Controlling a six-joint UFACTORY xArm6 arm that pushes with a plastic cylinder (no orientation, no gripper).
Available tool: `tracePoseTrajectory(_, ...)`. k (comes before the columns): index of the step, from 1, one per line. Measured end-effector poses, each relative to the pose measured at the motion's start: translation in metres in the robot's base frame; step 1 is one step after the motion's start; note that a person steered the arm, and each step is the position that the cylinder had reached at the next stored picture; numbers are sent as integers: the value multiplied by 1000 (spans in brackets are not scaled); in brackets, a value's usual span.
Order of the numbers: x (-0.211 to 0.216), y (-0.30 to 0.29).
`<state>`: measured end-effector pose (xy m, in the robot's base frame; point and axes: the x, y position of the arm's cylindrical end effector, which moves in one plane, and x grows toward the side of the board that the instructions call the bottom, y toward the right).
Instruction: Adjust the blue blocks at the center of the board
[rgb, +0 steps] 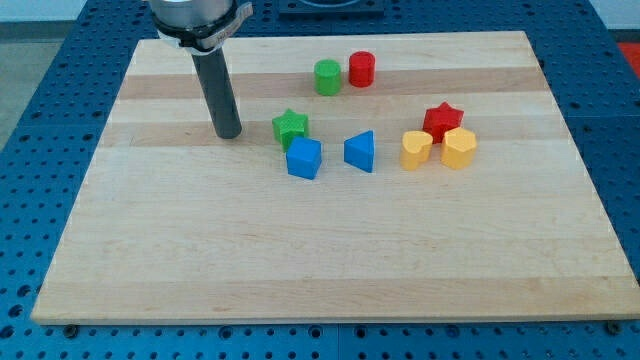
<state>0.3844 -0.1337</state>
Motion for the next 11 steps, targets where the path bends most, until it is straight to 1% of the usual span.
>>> tracePoseTrajectory(3,24,53)
tracePoseTrajectory(4,58,53)
tracePoseTrajectory(5,75,55)
tracePoseTrajectory(6,73,66)
tracePoseTrajectory(8,37,97)
tracePoseTrajectory(10,35,98)
tracePoseTrajectory(11,22,98)
